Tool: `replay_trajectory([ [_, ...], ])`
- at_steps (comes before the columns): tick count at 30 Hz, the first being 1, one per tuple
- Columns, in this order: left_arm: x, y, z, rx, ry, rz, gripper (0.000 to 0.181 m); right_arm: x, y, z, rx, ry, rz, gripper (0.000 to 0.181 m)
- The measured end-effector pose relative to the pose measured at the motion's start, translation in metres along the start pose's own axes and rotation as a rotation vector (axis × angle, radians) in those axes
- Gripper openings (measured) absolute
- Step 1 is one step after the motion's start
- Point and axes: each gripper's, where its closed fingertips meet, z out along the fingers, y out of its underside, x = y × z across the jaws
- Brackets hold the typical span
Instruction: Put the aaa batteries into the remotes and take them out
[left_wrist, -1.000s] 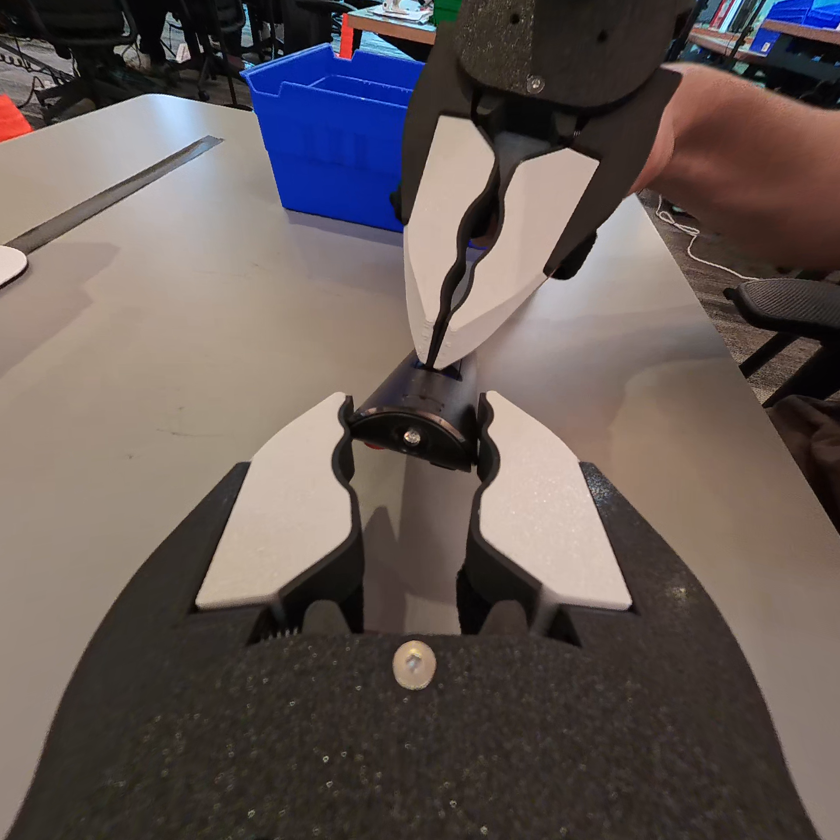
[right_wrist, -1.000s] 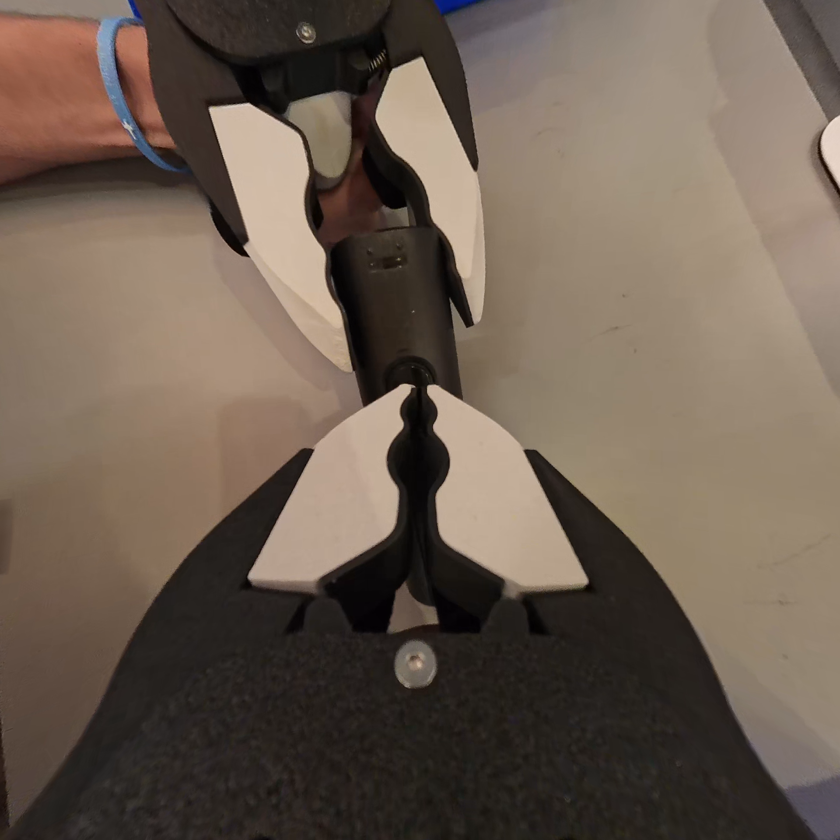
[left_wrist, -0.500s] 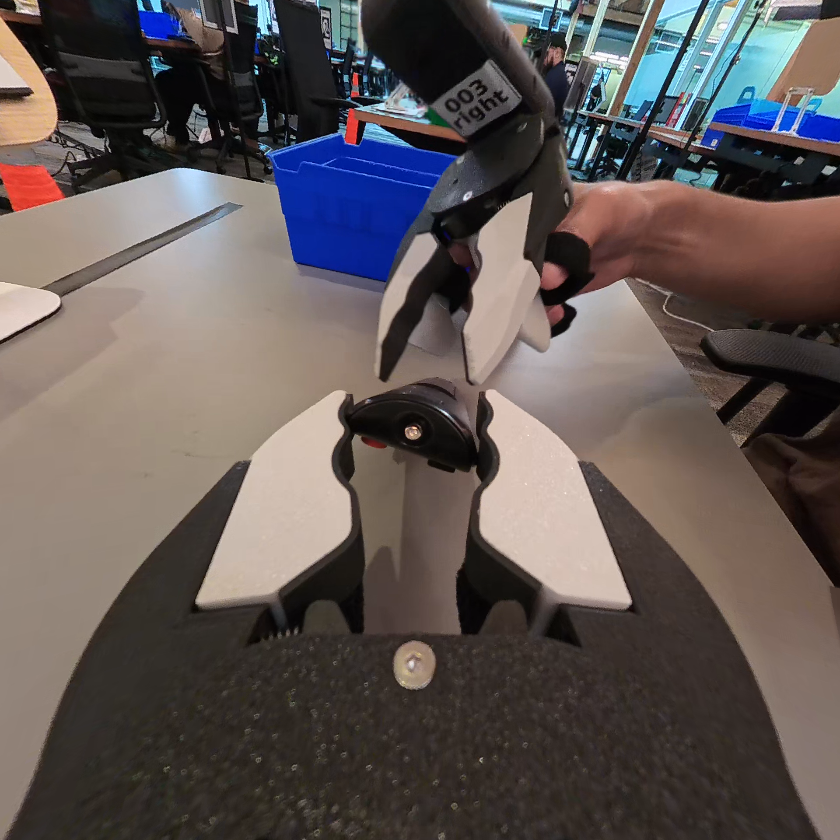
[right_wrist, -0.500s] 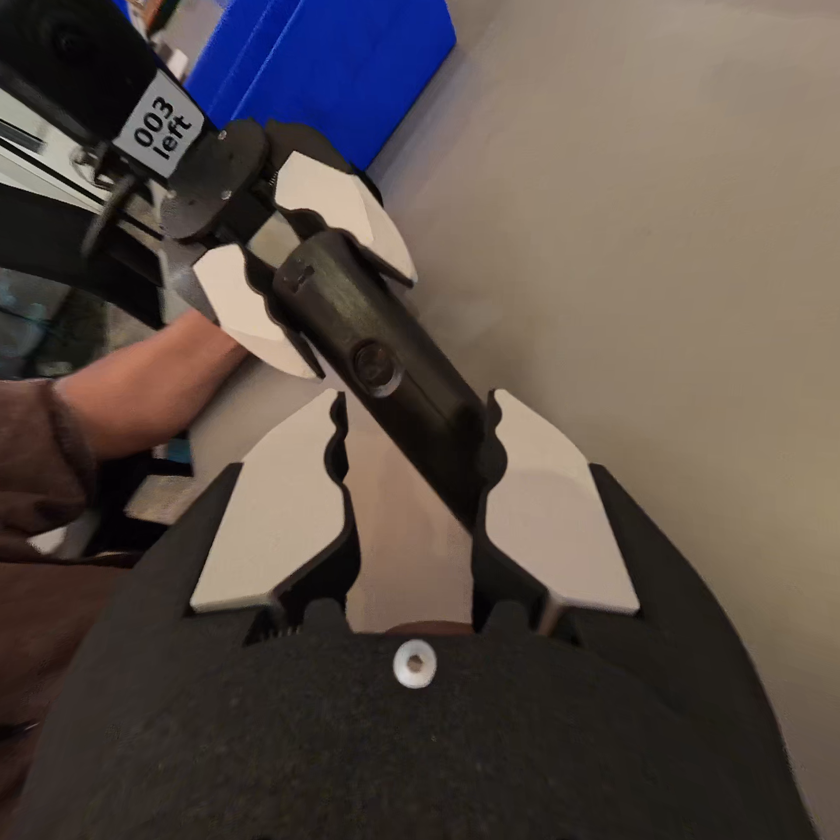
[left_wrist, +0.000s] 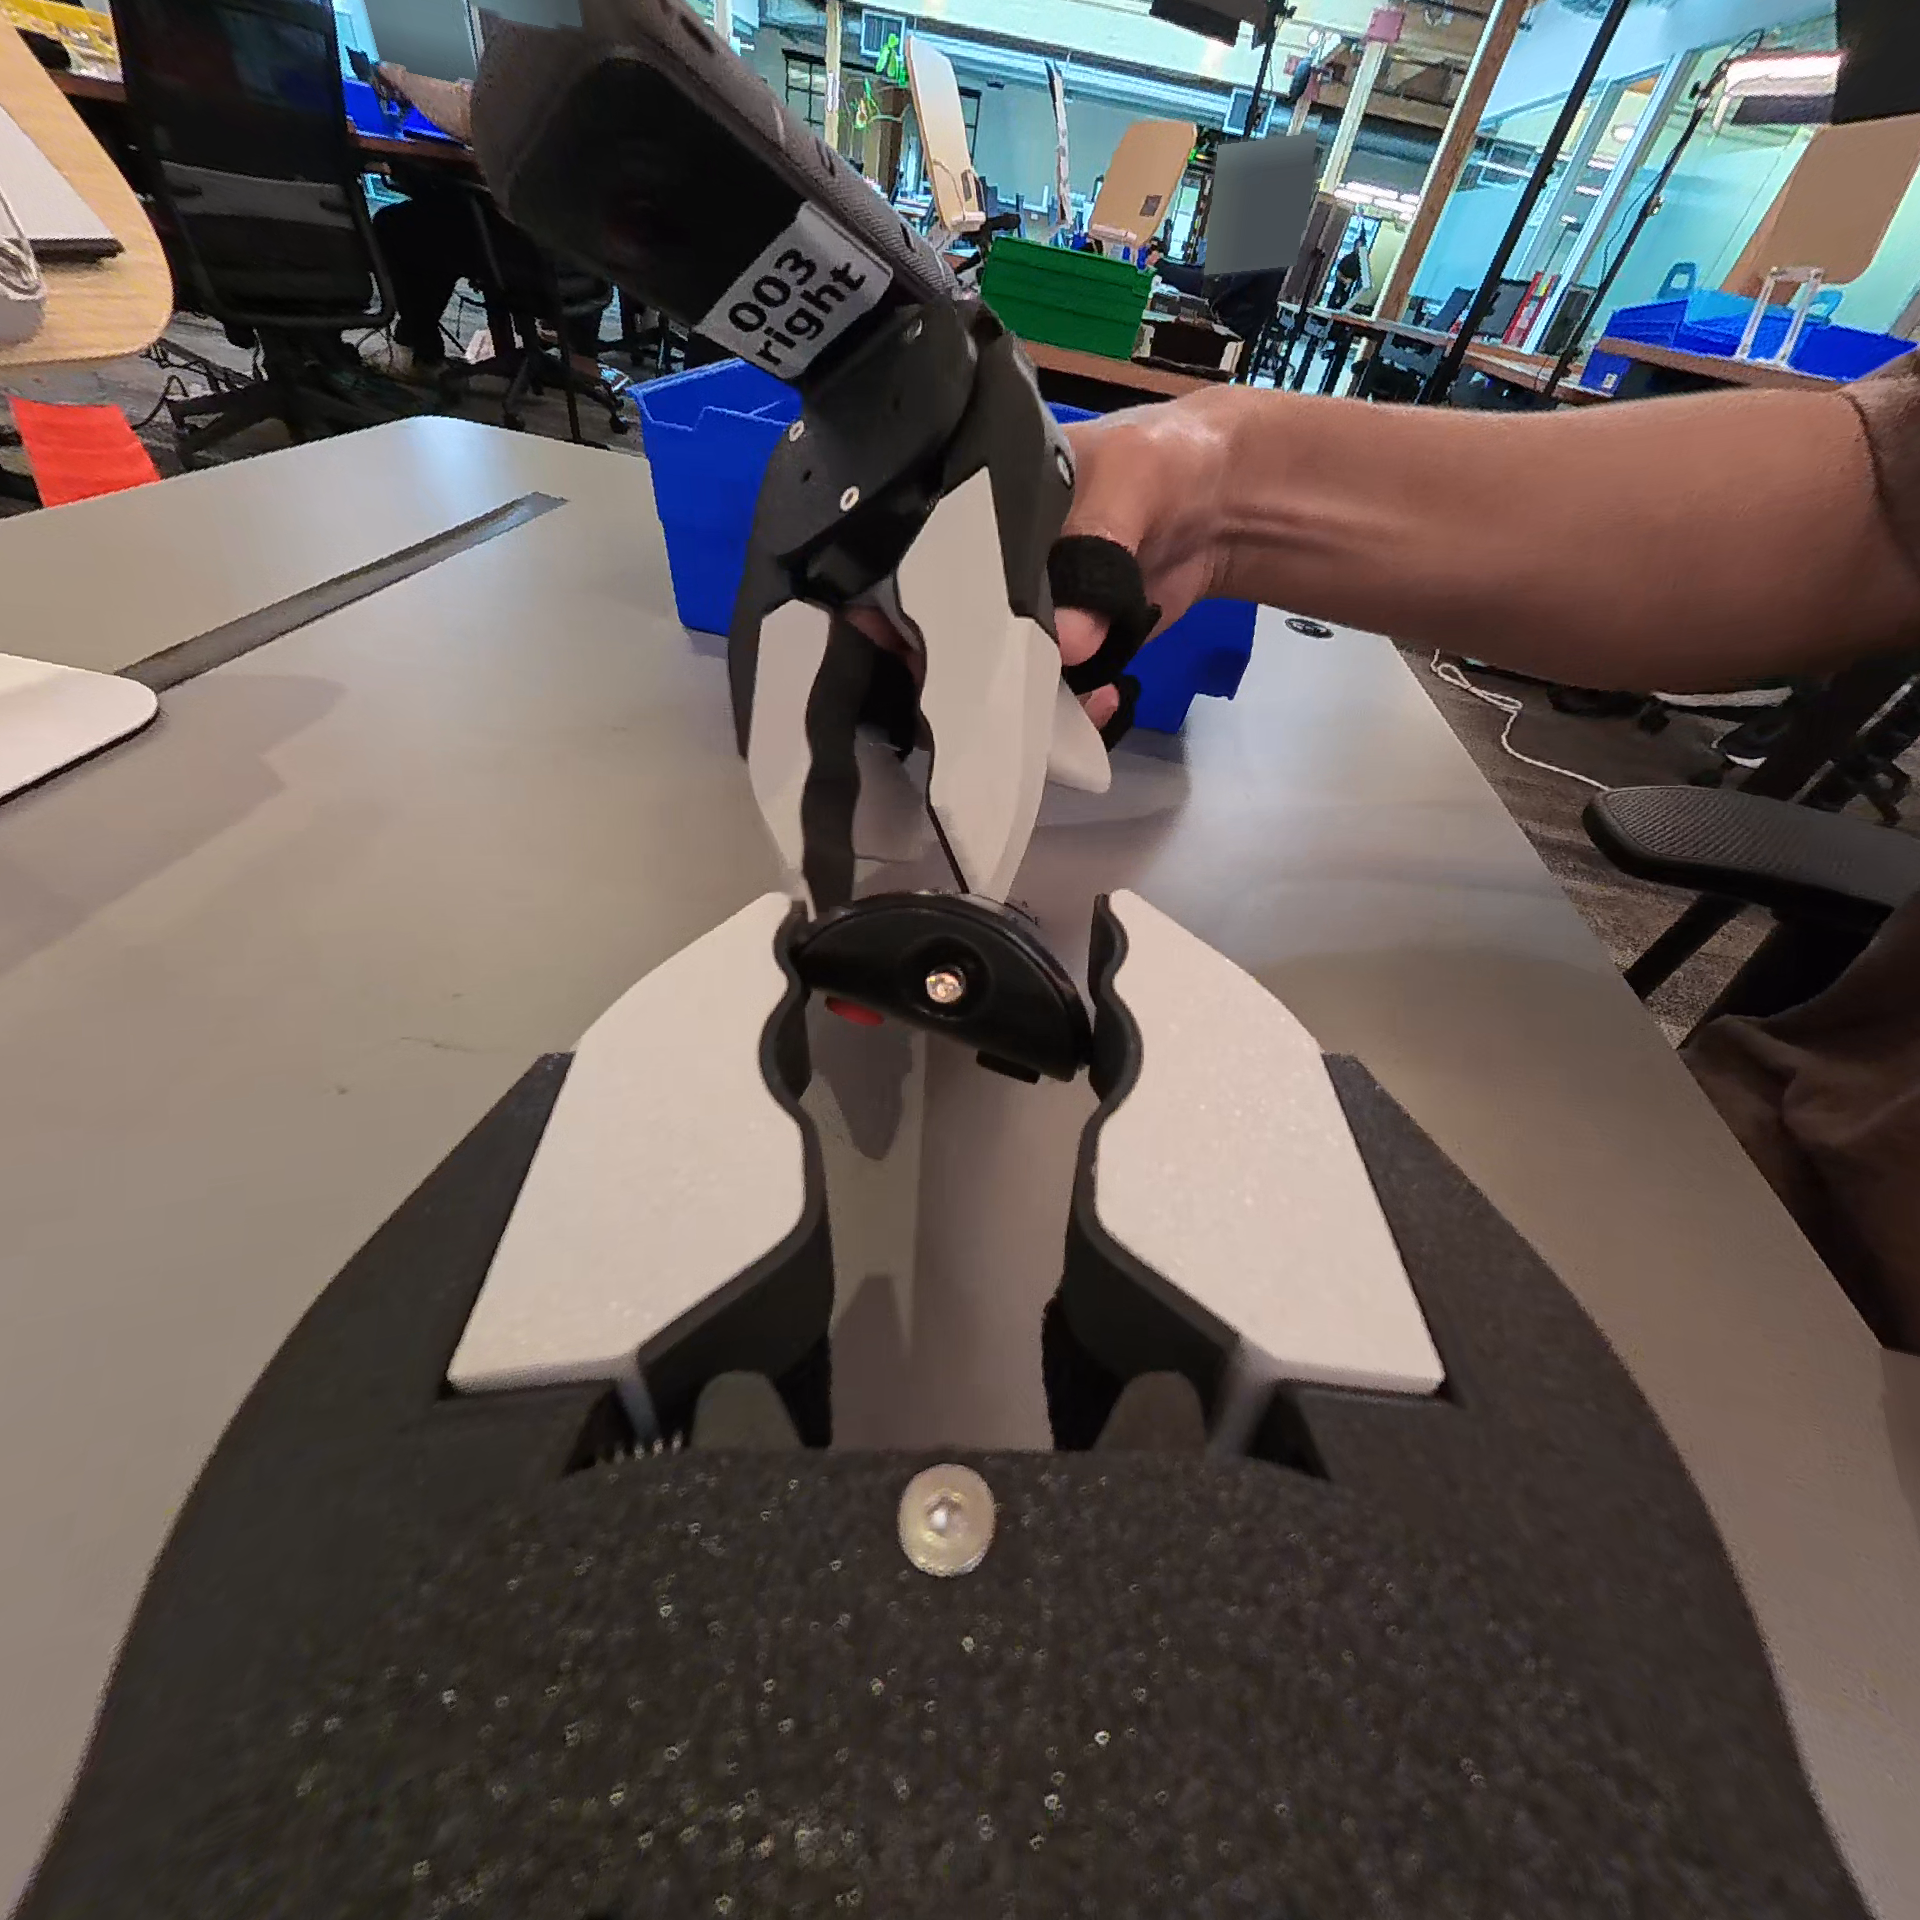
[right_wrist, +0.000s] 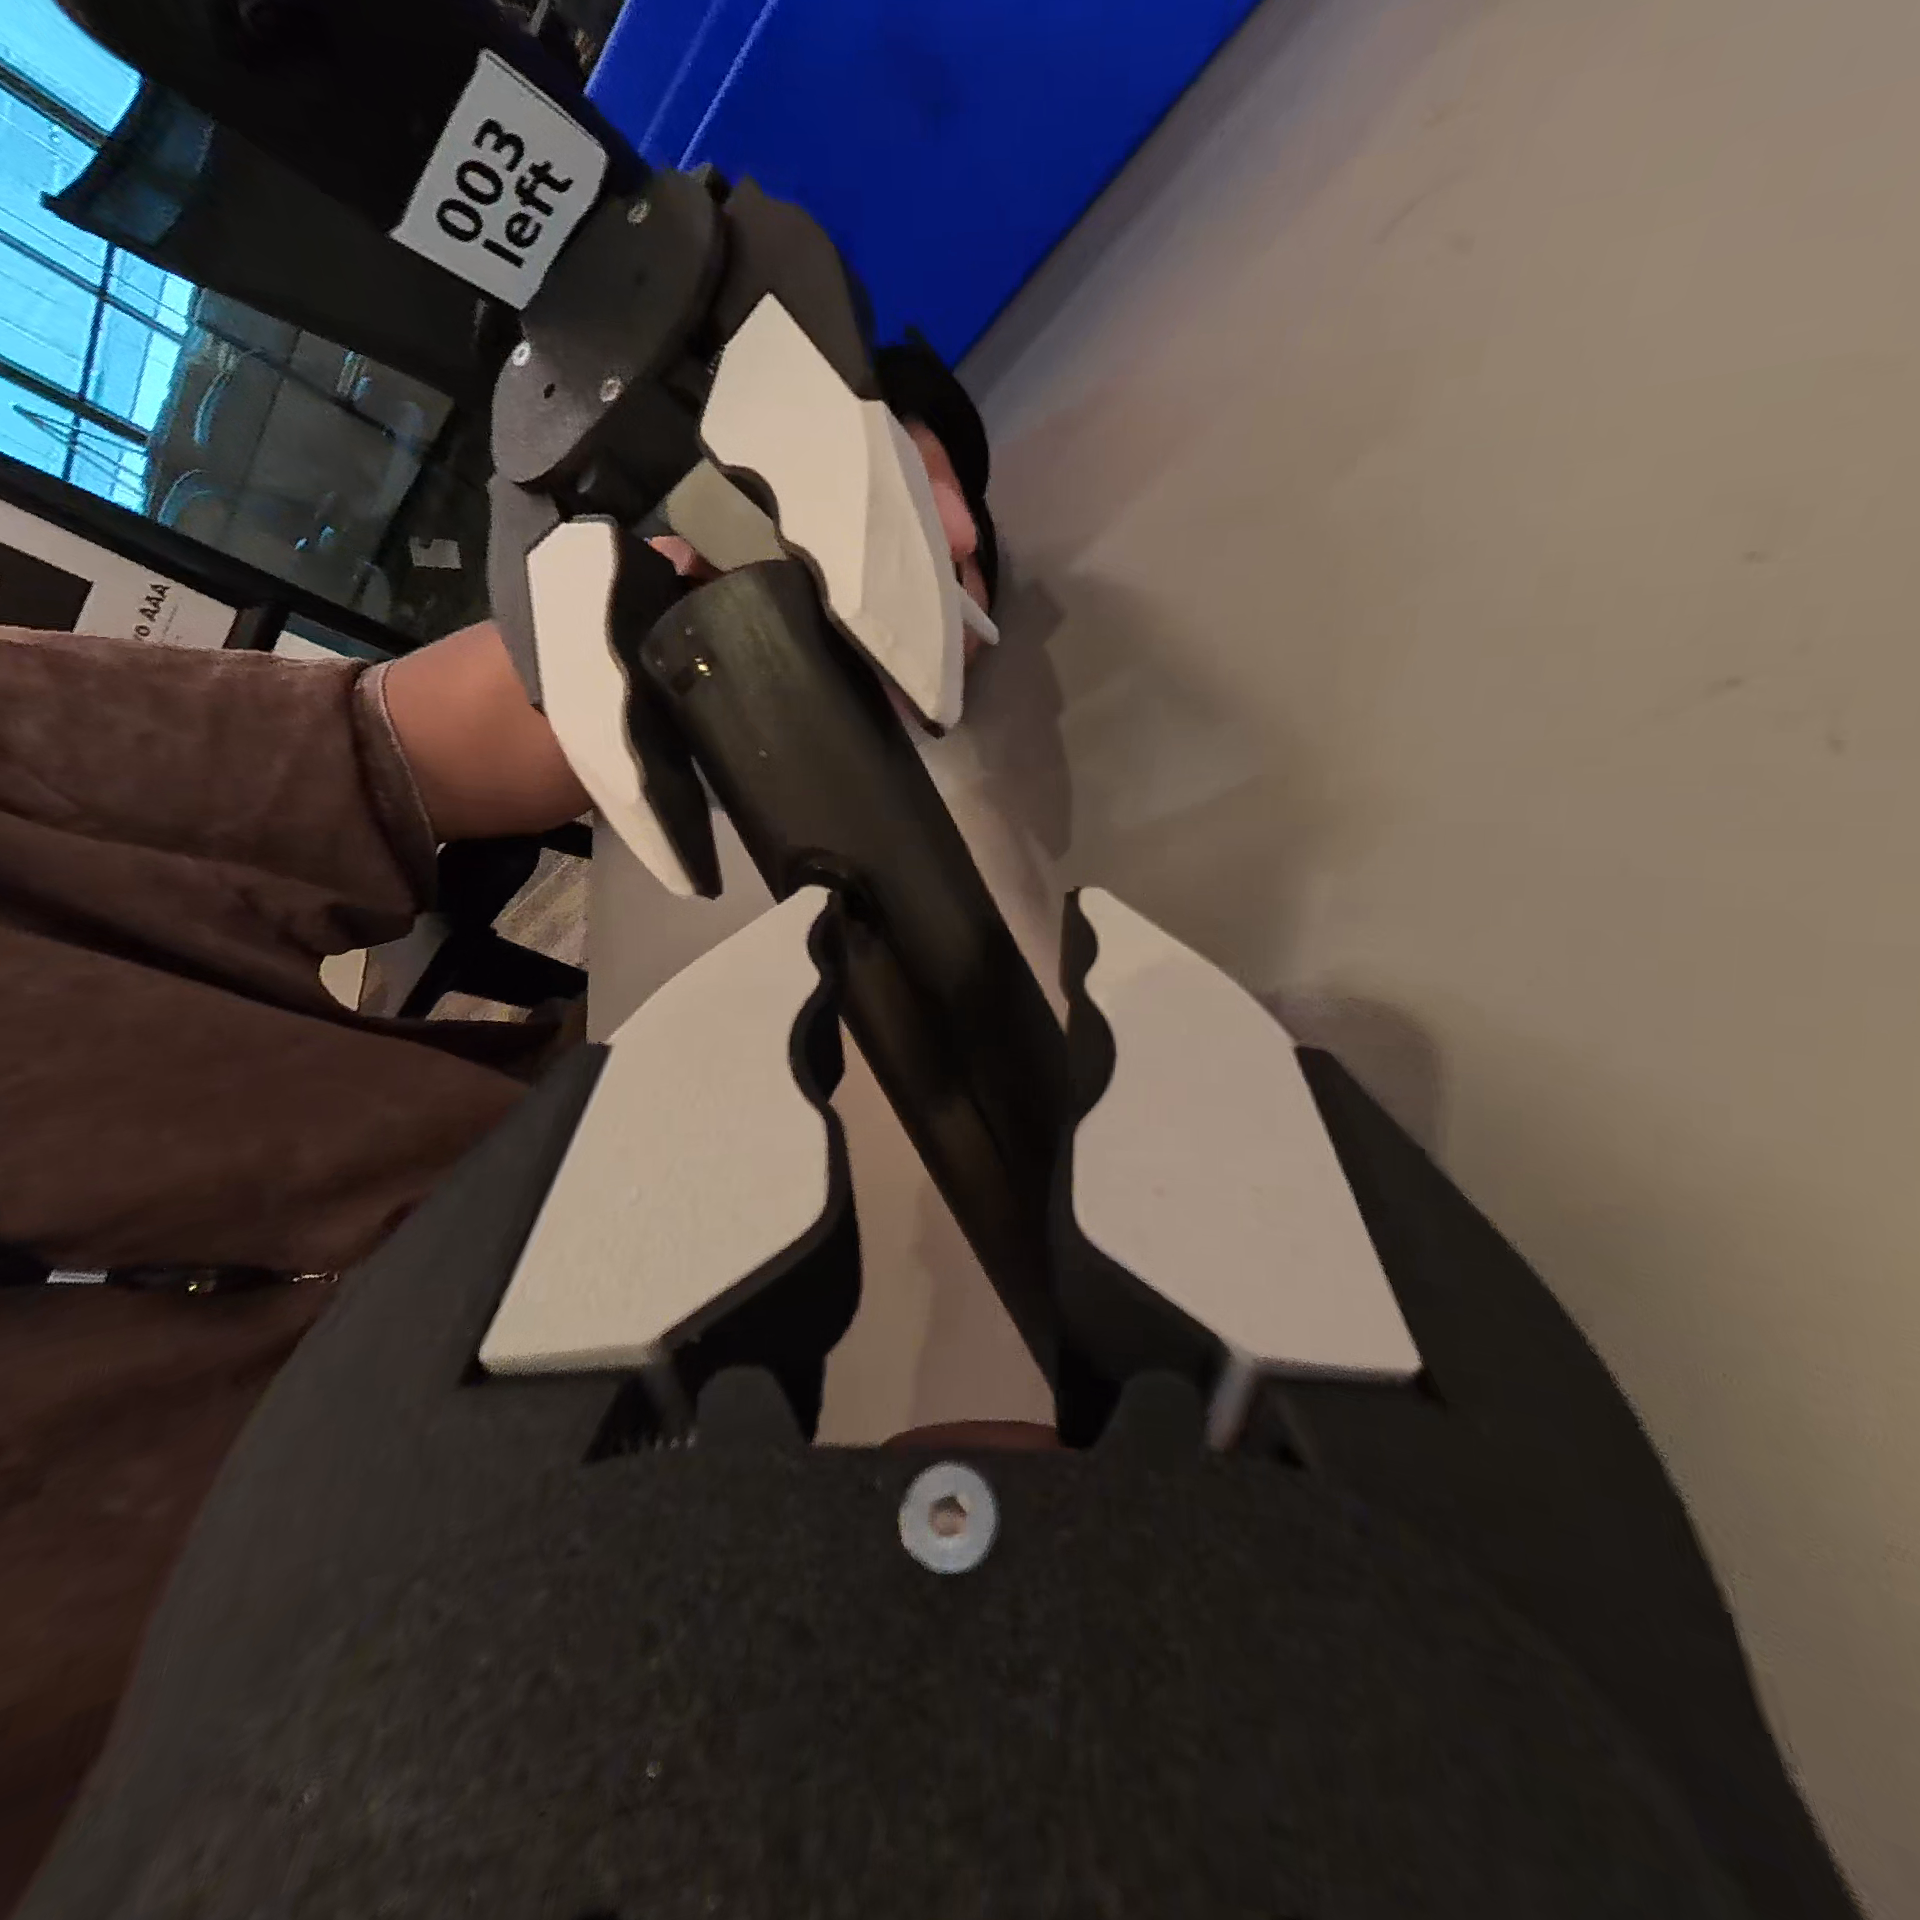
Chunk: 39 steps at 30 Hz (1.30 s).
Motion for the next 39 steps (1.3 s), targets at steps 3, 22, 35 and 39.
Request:
replay_trajectory([
  [3,0.001,0.007,0.006,-0.057,-0.012,0.024,0.051,-0.010,0.005,0.006,-0.001,-0.057,0.013,0.045],
  [22,0.003,0.010,0.008,-0.081,0.000,0.030,0.050,-0.010,0.010,0.003,-0.068,-0.201,0.016,0.029],
  [35,0.003,0.015,0.010,-0.119,0.002,0.025,0.045,-0.009,0.020,0.002,-0.178,-0.196,-0.046,0.026],
  [39,0.002,0.011,0.008,-0.085,-0.001,0.017,0.046,-0.010,0.014,0.003,-0.145,-0.238,-0.020,0.025],
])
